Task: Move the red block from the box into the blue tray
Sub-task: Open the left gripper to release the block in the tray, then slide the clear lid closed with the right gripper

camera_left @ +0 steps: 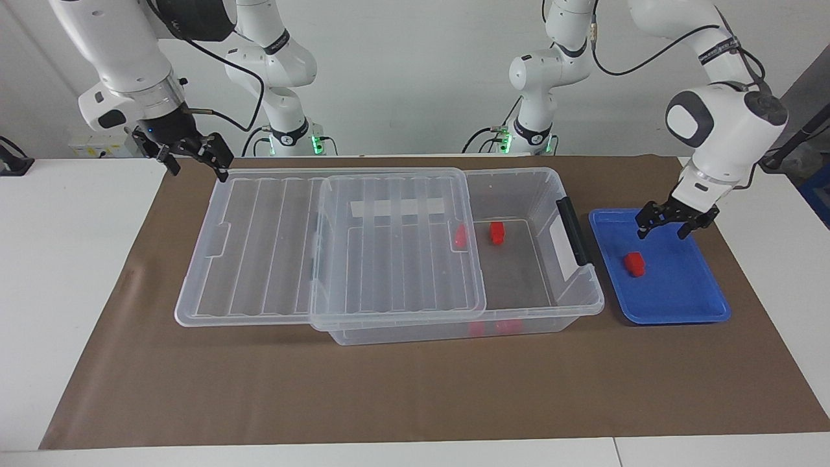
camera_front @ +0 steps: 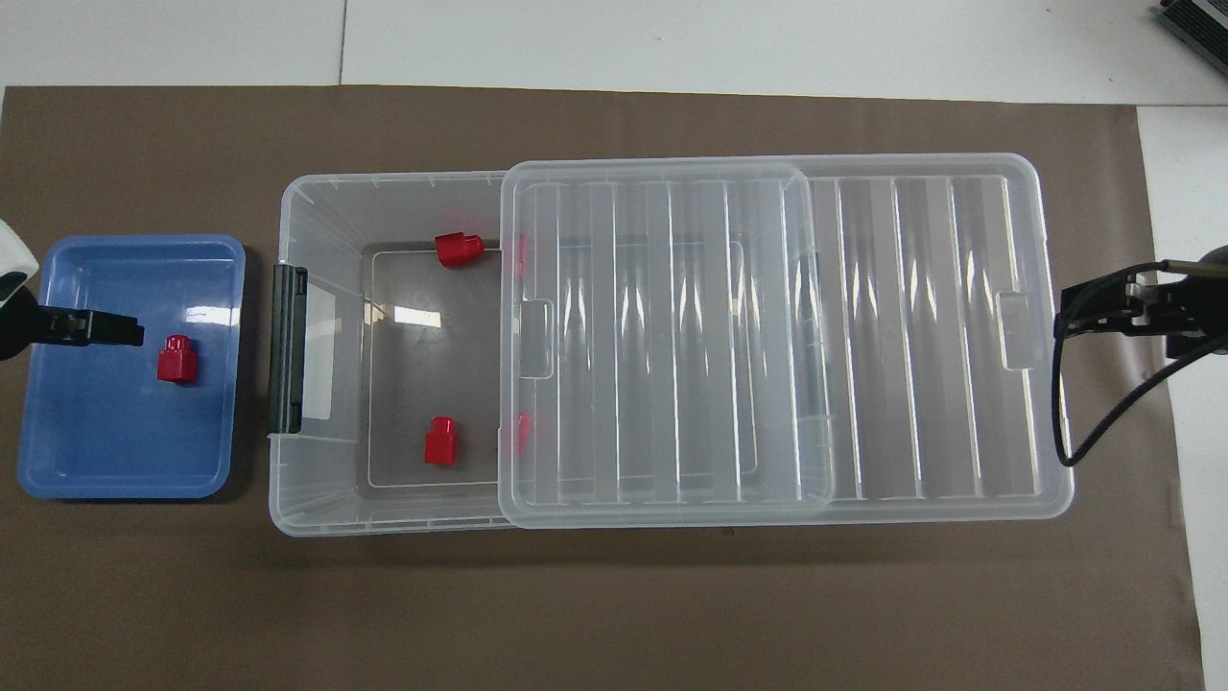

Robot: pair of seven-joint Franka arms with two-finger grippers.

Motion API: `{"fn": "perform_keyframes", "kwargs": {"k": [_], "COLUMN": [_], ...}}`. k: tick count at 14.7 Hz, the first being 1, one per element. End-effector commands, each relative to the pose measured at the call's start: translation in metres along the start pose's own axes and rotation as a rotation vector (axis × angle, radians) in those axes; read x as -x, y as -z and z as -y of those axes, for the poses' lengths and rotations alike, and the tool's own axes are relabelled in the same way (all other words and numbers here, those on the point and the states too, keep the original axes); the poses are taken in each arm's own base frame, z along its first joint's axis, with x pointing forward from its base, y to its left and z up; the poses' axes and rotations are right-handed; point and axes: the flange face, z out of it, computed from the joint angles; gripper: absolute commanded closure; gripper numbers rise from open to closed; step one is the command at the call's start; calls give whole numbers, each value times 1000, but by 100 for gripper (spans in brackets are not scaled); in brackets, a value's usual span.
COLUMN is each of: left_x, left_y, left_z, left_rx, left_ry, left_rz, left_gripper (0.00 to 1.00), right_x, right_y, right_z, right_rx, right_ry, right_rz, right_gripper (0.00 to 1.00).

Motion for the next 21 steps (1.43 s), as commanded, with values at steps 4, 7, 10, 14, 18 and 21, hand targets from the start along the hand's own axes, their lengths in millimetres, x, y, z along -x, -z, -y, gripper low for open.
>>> {"fn": "perform_keyframes", "kwargs": {"k": [4,7,10,14,18,21], "left_x": [37,36,33,19,20,10], "left_y": [96,99,101,121,119,96], "left_z": [-33,-34,-37,-108,-122,-109], "left_rx": [5,-1,-4,2,-1,23], "left_ry": [-34,-31,-36,107,105,122], "left_rz": [-27,-46,-58,-60,-58,9], "left_gripper": [0,0,0,0,0,0], "right_x": [5,-3,-16,-41,-53,-62], "right_y": [-9,-27,-51,-80,-114,-138], "right_z": [-8,-20,-48,-66,-69,-81], "right_rx": [-12,-16,-20,-25,-25,-23], "right_ry": [9,-13,-60,-72,-77,-71], "right_rz": [-40,-61,-92,-152,-146,-143], "right_gripper": [22,100,100,100,100,100]}}
